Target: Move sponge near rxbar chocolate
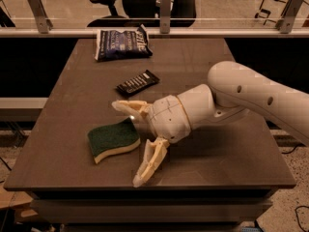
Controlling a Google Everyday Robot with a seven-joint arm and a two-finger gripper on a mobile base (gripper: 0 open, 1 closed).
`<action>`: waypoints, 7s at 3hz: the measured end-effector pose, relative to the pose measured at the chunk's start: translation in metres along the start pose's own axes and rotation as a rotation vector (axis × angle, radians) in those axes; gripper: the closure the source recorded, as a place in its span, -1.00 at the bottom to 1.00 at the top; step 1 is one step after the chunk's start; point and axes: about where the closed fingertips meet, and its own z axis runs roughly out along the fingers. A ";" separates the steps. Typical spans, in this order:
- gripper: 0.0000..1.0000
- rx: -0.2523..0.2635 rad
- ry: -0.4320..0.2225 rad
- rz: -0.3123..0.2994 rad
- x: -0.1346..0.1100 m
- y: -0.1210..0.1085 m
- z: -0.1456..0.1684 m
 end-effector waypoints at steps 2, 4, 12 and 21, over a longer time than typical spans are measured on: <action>-1.00 0.017 0.000 0.003 0.006 -0.010 -0.012; -1.00 0.038 -0.020 0.018 0.027 -0.017 -0.021; 1.00 0.022 0.050 0.013 -0.008 -0.022 -0.038; 1.00 0.289 0.124 0.183 0.045 -0.126 -0.212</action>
Offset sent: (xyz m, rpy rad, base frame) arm 0.0230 -0.0198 -0.0060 0.0152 -0.0002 -0.0370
